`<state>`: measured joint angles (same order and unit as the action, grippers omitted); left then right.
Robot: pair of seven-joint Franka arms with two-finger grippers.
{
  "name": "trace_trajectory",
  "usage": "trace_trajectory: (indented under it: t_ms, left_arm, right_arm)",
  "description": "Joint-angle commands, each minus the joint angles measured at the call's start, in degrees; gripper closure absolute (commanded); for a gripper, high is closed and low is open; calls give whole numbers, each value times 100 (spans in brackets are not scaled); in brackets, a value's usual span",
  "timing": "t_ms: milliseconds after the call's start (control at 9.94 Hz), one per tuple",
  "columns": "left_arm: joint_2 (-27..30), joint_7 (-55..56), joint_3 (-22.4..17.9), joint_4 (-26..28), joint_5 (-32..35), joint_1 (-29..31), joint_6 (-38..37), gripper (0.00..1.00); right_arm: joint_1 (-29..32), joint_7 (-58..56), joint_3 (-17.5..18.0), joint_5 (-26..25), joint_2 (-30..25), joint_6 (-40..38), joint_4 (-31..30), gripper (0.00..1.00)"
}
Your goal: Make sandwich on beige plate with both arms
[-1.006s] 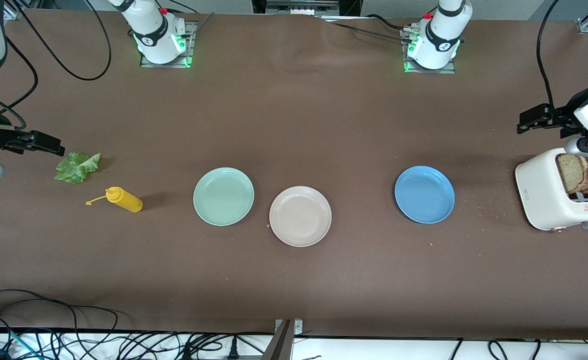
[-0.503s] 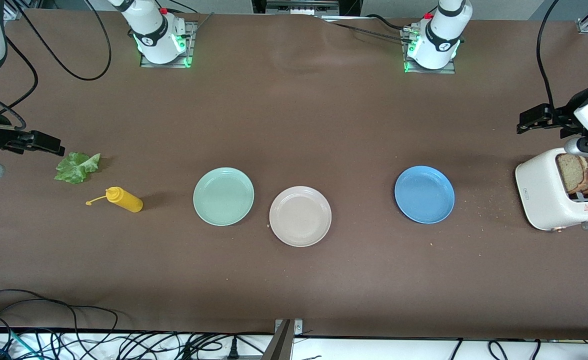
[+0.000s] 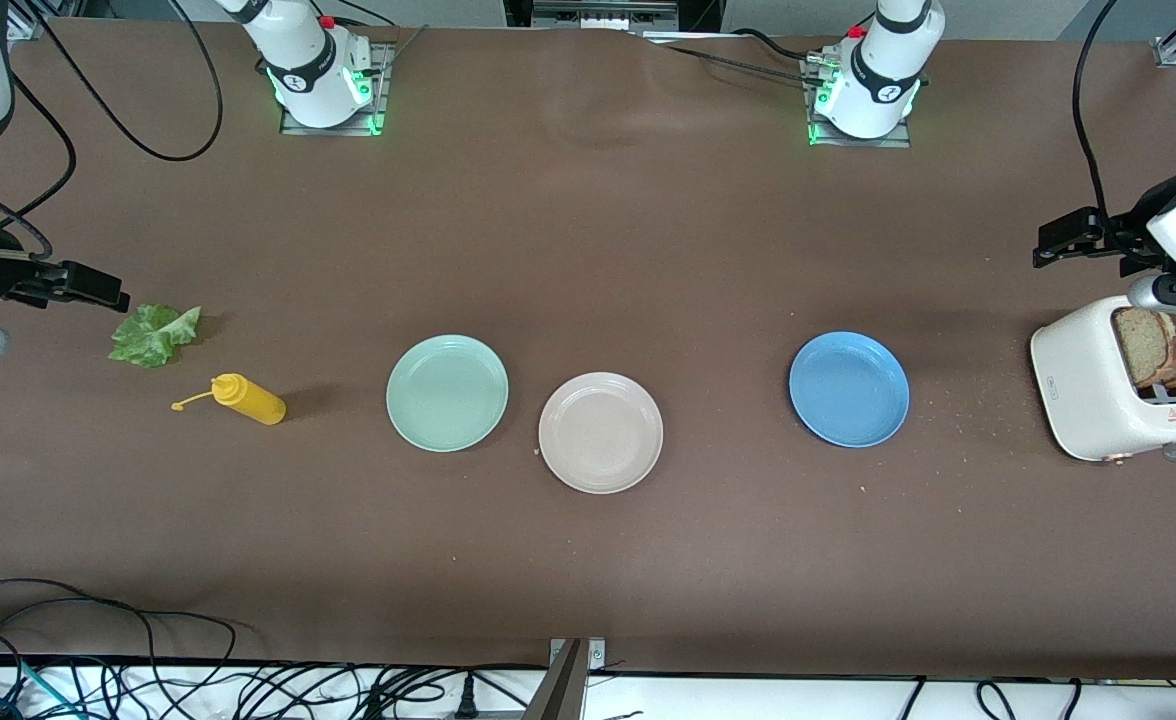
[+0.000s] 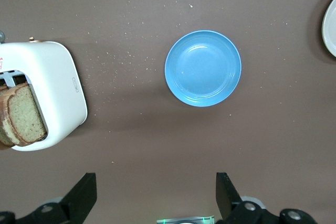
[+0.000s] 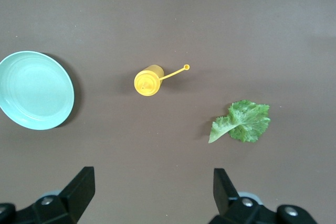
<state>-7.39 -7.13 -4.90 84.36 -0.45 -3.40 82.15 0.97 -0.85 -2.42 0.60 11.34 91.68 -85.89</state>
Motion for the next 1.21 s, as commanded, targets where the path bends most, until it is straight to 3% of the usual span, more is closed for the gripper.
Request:
trace_trajectory:
  t_ms: [0, 1107]
  left_arm:
    - [45, -17, 42, -7, 195, -3, -32, 0]
    - [45, -17, 51, -7, 186, -3, -32, 0]
  right_arm:
    - [35, 6, 31, 72, -79, -1, -51, 0]
    - [88, 15, 23, 2, -35, -36, -69, 0]
